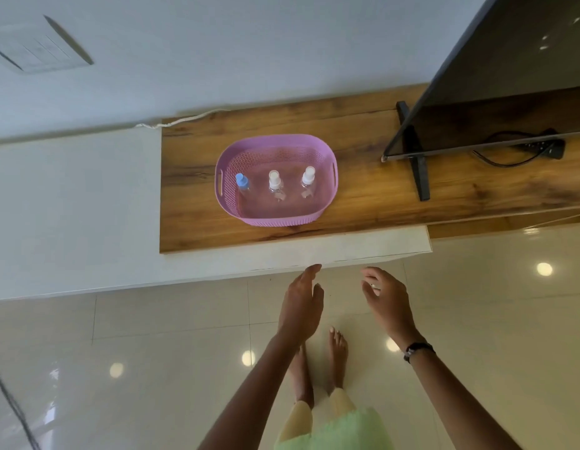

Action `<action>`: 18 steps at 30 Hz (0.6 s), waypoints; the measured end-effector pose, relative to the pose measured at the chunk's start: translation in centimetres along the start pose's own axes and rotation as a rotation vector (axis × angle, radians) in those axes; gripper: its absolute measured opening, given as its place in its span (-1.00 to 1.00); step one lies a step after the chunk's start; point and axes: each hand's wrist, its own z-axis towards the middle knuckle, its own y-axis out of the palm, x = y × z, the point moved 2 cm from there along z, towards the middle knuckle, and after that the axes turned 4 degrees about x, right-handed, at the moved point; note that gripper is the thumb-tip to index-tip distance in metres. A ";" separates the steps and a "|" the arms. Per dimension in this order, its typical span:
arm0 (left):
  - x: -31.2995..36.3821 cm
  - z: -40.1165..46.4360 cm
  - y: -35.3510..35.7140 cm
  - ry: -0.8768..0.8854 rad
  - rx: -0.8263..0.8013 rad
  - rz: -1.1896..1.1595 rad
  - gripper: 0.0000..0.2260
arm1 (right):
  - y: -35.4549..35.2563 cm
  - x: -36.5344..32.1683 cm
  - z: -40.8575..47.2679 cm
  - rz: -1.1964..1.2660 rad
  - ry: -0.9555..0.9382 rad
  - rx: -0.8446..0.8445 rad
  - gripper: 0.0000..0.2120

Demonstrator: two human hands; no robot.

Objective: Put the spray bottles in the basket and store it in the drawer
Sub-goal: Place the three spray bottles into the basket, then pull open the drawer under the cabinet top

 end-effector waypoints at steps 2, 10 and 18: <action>-0.1 -0.2 0.6 -0.005 -0.033 0.058 -0.62 | -0.8 2.3 0.2 0.004 0.083 0.023 -0.76; -0.4 0.8 2.8 0.067 -0.115 0.330 -0.58 | -4.3 9.2 3.7 -0.019 0.338 0.133 -0.56; -0.7 1.4 7.4 0.033 -0.098 0.332 -0.57 | -5.3 11.4 8.5 0.086 0.332 0.038 -0.44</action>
